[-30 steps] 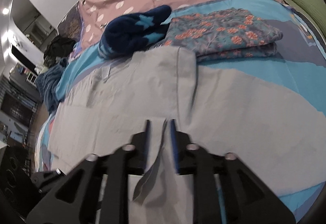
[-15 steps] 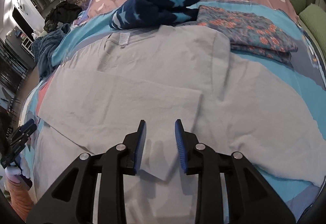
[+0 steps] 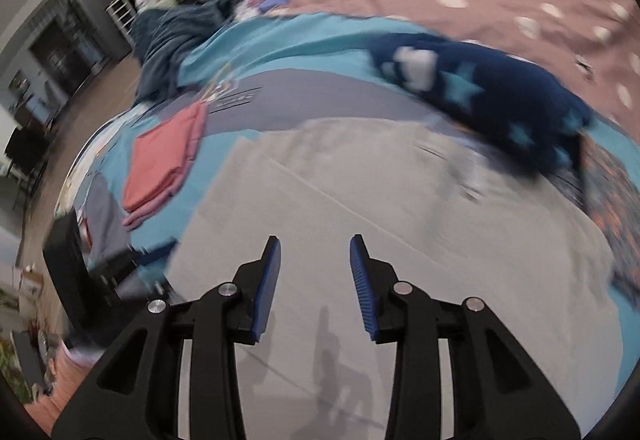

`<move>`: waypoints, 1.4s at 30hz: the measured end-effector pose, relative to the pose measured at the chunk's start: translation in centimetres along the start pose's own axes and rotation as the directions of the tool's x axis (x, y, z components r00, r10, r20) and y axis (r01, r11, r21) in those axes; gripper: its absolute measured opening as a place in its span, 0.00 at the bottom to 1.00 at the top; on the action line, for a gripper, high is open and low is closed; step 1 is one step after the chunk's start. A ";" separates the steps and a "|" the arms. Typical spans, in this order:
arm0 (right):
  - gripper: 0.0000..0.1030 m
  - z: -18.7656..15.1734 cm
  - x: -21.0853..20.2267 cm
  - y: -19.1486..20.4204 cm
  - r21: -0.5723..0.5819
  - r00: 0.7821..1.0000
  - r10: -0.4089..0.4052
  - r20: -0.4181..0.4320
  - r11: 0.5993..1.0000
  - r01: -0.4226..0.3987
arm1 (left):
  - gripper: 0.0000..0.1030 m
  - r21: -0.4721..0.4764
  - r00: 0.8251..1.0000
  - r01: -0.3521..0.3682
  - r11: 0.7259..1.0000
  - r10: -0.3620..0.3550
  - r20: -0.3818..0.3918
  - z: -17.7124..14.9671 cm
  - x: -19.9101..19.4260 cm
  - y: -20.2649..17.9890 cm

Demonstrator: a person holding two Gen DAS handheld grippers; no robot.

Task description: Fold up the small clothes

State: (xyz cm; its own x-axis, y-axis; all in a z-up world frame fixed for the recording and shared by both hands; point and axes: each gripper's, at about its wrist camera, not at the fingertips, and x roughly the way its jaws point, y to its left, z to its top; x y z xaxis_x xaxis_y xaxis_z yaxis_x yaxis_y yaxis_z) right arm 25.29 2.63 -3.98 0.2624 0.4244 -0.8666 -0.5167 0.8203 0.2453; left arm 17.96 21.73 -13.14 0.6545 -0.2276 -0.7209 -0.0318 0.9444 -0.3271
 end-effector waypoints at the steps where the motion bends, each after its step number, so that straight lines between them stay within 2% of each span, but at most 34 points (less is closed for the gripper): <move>1: 0.36 1.3 1.3 0.6 -0.004 1.000 0.017 -0.023 1.000 -0.017 | 0.53 -0.013 1.000 0.017 1.000 -0.017 0.011 -0.1 -0.2 0.3; 5: 0.37 5.8 5.8 2.8 -0.021 0.994 0.073 -0.083 0.997 -0.075 | 0.53 -0.039 0.998 0.054 0.998 -0.053 0.029 -0.3 -0.4 0.8; 7: 0.38 7.5 7.7 3.7 -0.021 0.989 0.104 -0.107 0.994 -0.107 | 0.33 -0.060 0.997 0.063 0.996 -0.061 0.036 -0.3 -0.5 1.2; 8: 0.39 8.3 8.8 4.2 -0.023 0.986 0.115 -0.120 0.993 -0.119 | 0.13 -0.067 0.996 0.078 0.995 -0.076 0.039 -0.4 -0.5 1.3; 9: 0.40 8.8 9.5 4.5 -0.026 0.984 0.119 -0.129 0.992 -0.124 | 0.03 -0.076 0.995 0.091 0.993 -0.088 0.044 -0.4 -0.6 1.5; 14: 0.43 10.6 13.8 6.6 -0.078 0.971 0.074 -0.227 0.993 -0.094 | 0.03 -0.100 0.999 0.028 0.995 -0.025 0.040 -0.7 -0.8 2.1; 17: 0.43 10.7 15.4 8.2 -0.168 0.964 0.001 -0.266 0.985 -0.048 | 0.00 -0.119 0.999 -0.004 0.993 0.009 0.038 -0.8 -1.0 2.6; 18: 0.42 10.6 15.8 8.5 -0.193 0.961 -0.022 -0.276 0.981 -0.033 | 0.00 -0.128 0.999 0.011 0.992 -0.007 0.037 -0.8 -1.0 2.9; 19: 0.26 10.6 16.0 9.0 -0.219 0.958 -0.044 -0.285 0.976 -0.020 | 0.00 -0.138 0.999 0.032 0.990 -0.028 0.034 -0.9 -1.0 3.2; 20: 0.05 10.5 16.2 9.3 -0.247 0.955 -0.079 -0.287 0.969 0.006 | 0.00 -0.143 0.999 0.043 0.989 -0.039 0.033 -0.9 -1.0 3.3; 22: 0.02 10.4 16.3 9.6 -0.270 0.955 -0.121 -0.272 0.962 0.045 | 0.00 -0.126 0.997 0.070 0.990 -0.065 0.040 -1.0 -1.2 3.2; 25: 0.01 11.2 15.5 9.1 -0.203 0.974 -0.076 -0.212 0.979 0.032 | 0.04 -0.070 0.991 0.116 0.991 -0.110 0.080 -1.0 -2.1 2.0; 26: 0.01 11.5 15.3 8.6 -0.175 0.981 -0.054 -0.187 0.984 0.021 | 0.17 -0.053 0.988 0.129 0.990 -0.124 0.093 -1.0 -2.3 1.7; 27: 0.01 11.7 15.3 8.2 -0.154 0.985 -0.033 -0.171 0.988 0.006 | 0.38 -0.040 0.985 0.144 0.989 -0.139 0.099 -1.0 -2.4 1.4; 28: 0.00 11.9 15.3 7.8 -0.134 0.988 -0.004 -0.155 0.991 -0.017 | 0.48 -0.030 0.983 0.158 0.987 -0.154 0.101 -1.0 -2.4 1.2; 29: 0.00 11.9 15.4 7.6 -0.122 0.989 0.024 -0.143 0.992 -0.041 | 0.50 -0.027 0.983 0.163 0.986 -0.160 0.093 -1.0 -2.2 1.1; 30: 0.00 11.9 15.7 7.5 -0.116 0.990 0.043 -0.137 0.992 -0.059 | 0.50 -0.032 0.984 0.161 0.986 -0.158 0.084 -1.0 -2.0 1.2; 31: 0.00 11.9 16.0 7.7 -0.114 0.990 0.048 -0.131 0.991 -0.063 | 0.44 -0.044 0.985 0.160 0.986 -0.157 0.072 -0.9 -1.8 1.3; 32: 0.00 11.8 15.7 7.4 -0.105 0.992 0.043 -0.117 0.993 -0.056 | 0.21 -0.064 0.984 0.173 0.983 -0.170 0.051 -0.9 -1.4 1.7; 33: 0.00 11.8 15.4 7.2 -0.091 0.993 0.041 -0.109 0.995 -0.051 | 0.04 -0.086 0.983 0.185 0.979 -0.183 0.028 -1.0 -1.0 2.0; 36: 0.01 11.0 12.2 5.7 -0.055 0.997 0.044 -0.063 0.997 -0.048 | 0.04 -0.112 0.982 0.189 0.976 -0.189 0.008 -1.2 -0.8 2.6; 37: 0.04 10.3 10.8 5.1 -0.054 0.998 0.036 -0.047 0.998 -0.039 | 0.04 -0.088 0.986 0.165 0.982 -0.164 0.012 -1.2 -1.2 2.2; 41: 0.12 4.6 4.2 0.1 -0.029 1.000 -0.004 0.002 1.000 0.004 | 0.00 -0.024 0.995 0.097 0.995 -0.096 0.029 -1.5 -2.0 1.2; 42: 0.13 1.7 1.7 -2.5 0.006 0.999 -0.037 0.014 0.999 0.037 | 0.00 -0.017 0.995 0.095 0.995 -0.094 0.035 -1.5 -2.2 1.1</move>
State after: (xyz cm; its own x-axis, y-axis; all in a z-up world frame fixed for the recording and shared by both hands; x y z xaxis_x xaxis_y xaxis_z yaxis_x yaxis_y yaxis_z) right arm 28.40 1.95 -5.29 0.2927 0.3990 -0.8690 -0.5018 0.8377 0.2156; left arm 15.31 22.91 -12.86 0.6806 -0.3070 -0.6652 0.0178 0.9146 -0.4039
